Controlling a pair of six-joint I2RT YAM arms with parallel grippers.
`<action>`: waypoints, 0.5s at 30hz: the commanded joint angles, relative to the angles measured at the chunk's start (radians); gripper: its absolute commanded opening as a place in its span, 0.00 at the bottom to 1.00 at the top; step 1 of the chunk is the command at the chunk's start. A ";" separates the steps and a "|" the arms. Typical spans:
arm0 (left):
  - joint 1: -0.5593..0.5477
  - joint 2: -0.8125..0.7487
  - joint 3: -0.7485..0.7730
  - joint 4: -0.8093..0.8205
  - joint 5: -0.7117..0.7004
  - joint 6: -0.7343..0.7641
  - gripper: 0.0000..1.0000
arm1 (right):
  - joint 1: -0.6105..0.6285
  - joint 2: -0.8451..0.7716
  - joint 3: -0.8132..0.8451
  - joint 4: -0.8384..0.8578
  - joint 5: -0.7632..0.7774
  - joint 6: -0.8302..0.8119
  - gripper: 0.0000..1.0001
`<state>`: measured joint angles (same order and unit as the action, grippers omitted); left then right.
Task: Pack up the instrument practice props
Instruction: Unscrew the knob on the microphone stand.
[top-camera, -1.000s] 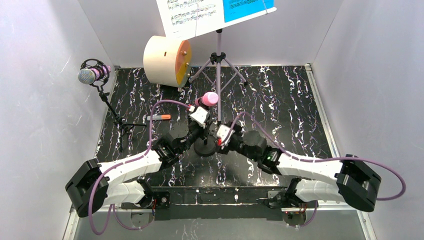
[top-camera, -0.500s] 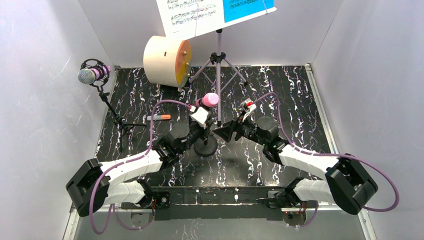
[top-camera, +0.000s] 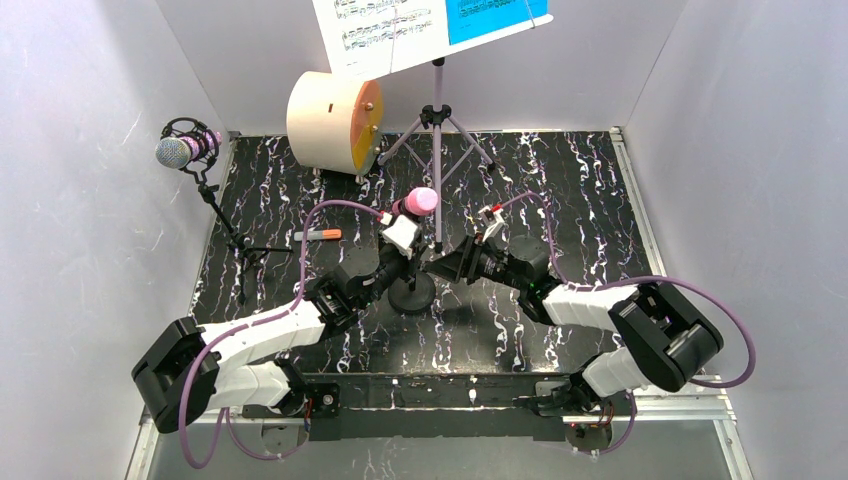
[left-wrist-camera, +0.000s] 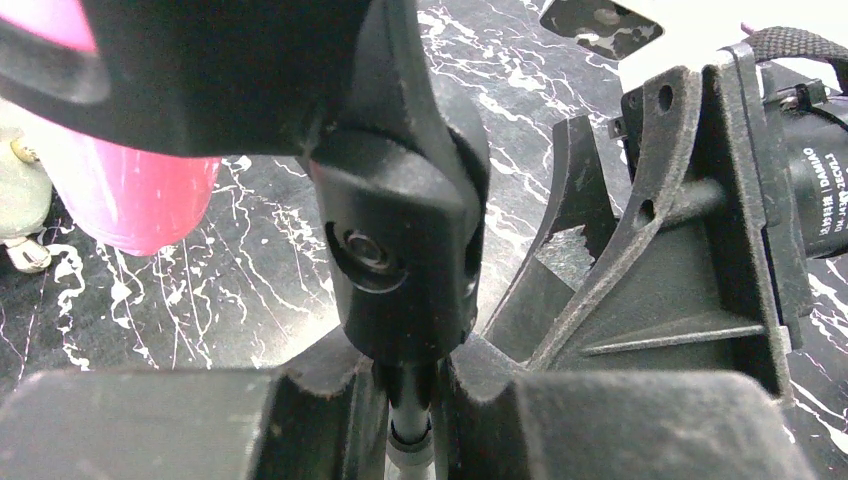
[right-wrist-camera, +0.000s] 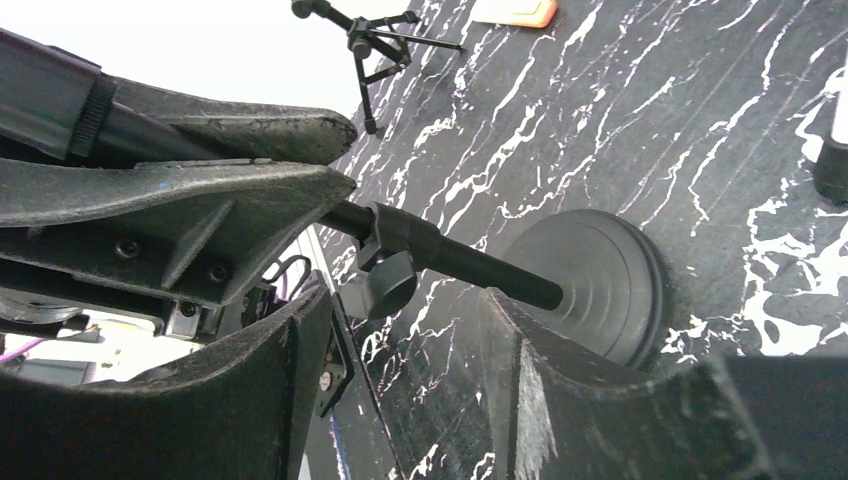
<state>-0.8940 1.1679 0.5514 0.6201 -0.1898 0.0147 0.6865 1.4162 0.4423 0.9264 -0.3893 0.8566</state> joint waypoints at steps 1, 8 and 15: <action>-0.010 -0.001 -0.026 -0.058 0.016 -0.001 0.00 | -0.005 0.020 0.008 0.127 -0.033 0.041 0.62; -0.010 -0.013 -0.070 0.014 0.013 -0.001 0.00 | -0.005 -0.024 -0.005 0.098 -0.011 -0.022 0.63; -0.009 -0.019 -0.141 0.140 0.053 0.006 0.00 | -0.005 -0.136 -0.011 -0.022 0.050 -0.147 0.68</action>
<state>-0.8944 1.1648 0.4561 0.7048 -0.1768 0.0067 0.6865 1.3396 0.4343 0.9264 -0.3786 0.7956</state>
